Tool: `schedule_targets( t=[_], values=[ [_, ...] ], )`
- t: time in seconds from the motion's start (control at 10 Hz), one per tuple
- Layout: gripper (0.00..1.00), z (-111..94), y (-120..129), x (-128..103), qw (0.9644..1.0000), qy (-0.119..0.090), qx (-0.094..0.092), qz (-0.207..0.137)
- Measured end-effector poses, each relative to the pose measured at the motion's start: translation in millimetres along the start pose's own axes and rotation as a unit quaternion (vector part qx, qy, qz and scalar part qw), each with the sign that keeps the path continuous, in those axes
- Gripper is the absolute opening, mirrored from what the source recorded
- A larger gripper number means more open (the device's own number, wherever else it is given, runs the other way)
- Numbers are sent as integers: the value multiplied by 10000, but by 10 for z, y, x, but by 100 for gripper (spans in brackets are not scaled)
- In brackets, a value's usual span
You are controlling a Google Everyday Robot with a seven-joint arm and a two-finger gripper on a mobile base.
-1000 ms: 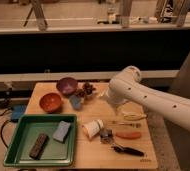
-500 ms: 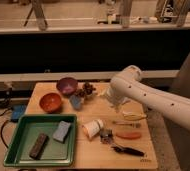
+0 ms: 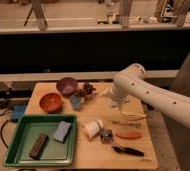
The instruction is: Wipe table surface with eraser
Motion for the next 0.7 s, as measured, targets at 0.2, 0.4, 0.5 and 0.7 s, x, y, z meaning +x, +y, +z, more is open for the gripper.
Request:
schedule_targets(
  t=[0.2,0.4,0.5,0.7],
  values=[
    [80,-57,-246,-312,9991,-142,-2,-399],
    [80,-77,-529,-648,9964,-268,-16,-810],
    [80,-74,-708,-860,9937,-362,-38,-1057],
    [80,-58,-957,-1172,9884,-556,-109,-1412]
  ],
)
